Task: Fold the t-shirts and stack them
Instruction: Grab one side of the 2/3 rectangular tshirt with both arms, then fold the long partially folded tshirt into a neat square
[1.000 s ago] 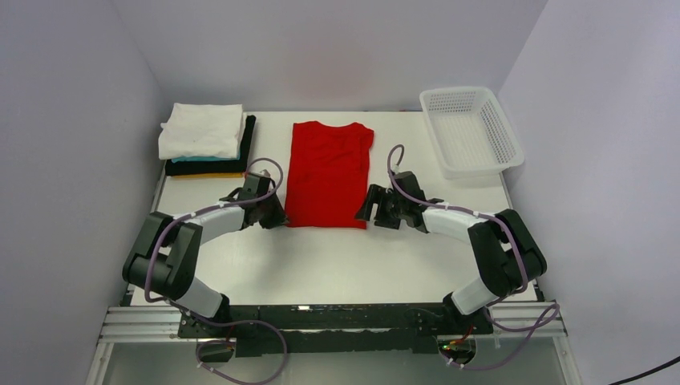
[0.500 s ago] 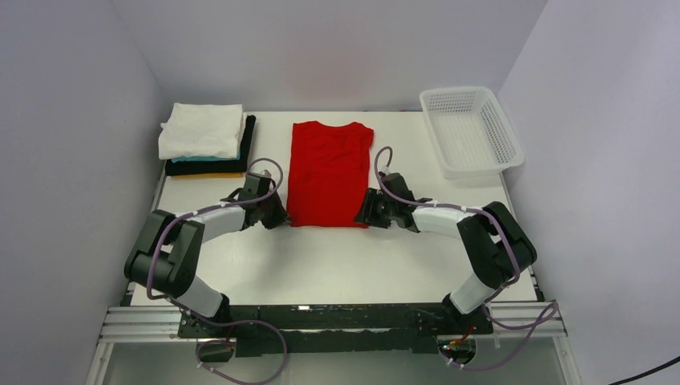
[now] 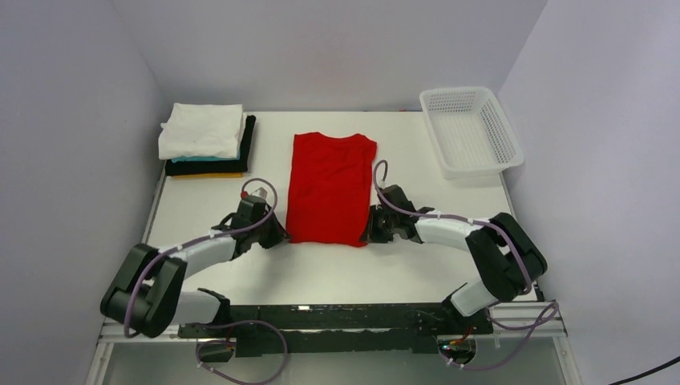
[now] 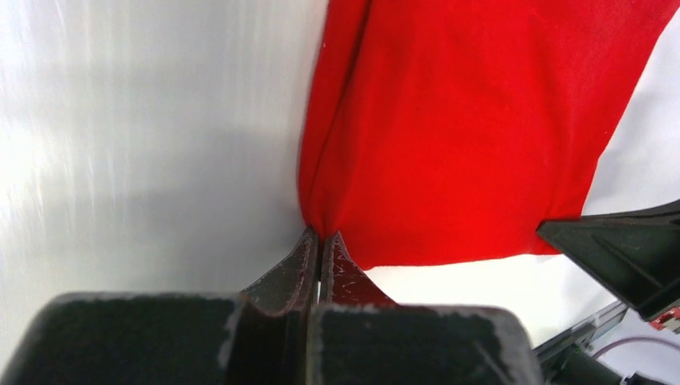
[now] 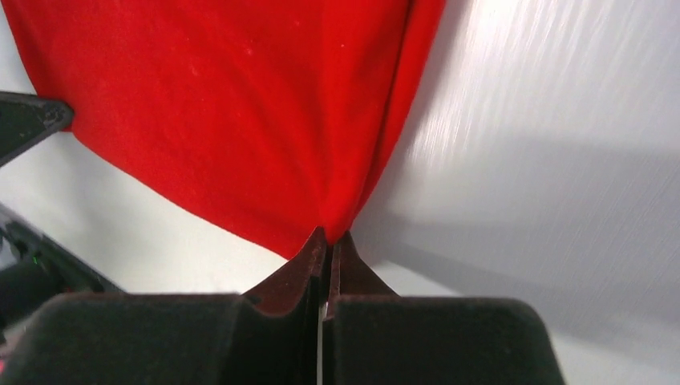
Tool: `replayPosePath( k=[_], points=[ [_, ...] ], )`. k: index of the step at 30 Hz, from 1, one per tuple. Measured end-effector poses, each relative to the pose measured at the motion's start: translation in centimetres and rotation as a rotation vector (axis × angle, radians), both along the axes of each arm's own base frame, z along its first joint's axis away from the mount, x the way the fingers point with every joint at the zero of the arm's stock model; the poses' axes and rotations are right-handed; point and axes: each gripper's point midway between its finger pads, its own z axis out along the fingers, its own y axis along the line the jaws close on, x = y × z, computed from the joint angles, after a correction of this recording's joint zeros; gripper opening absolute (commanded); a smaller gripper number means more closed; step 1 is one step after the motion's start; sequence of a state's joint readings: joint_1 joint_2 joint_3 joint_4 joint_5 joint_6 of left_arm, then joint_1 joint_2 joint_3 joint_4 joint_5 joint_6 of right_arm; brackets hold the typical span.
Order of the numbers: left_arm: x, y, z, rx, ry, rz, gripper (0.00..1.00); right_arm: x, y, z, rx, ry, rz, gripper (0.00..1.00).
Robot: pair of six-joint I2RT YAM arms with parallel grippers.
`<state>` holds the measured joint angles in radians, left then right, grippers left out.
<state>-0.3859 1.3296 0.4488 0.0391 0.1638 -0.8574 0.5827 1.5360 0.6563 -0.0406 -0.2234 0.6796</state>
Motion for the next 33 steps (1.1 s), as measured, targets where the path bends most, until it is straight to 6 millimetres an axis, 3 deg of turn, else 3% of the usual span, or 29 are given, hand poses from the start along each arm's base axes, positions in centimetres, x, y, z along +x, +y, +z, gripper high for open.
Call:
replayPosePath(
  k=[8, 14, 18, 23, 27, 33],
  points=[
    [-7.9, -0.9, 1.4, 0.020, -0.015, -0.102, 0.00, -6.4, -0.4, 2.1, 0.030, 0.101, 0.119, 0.00],
    [-9.9, -1.0, 6.0, -0.073, -0.157, -0.134, 0.00, -9.4, 0.2, 5.1, 0.131, 0.143, 0.211, 0.00],
    [-10.3, -0.7, 7.5, -0.103, -0.208, -0.133, 0.00, -10.1, 0.7, 7.1, 0.187, 0.132, 0.249, 0.00],
    [-9.2, 0.0, 9.8, -0.058, -0.269, -0.108, 0.00, -7.8, 1.0, 9.9, 0.196, 0.070, 0.227, 0.00],
    [-6.5, 0.0, 13.1, -0.014, -0.368, -0.062, 0.00, -3.7, 0.2, 12.6, 0.194, -0.038, 0.140, 0.00],
    [-1.8, -0.5, 15.6, 0.061, -0.454, 0.012, 0.00, 0.7, -1.4, 14.4, 0.155, -0.136, 0.027, 0.00]
  ],
)
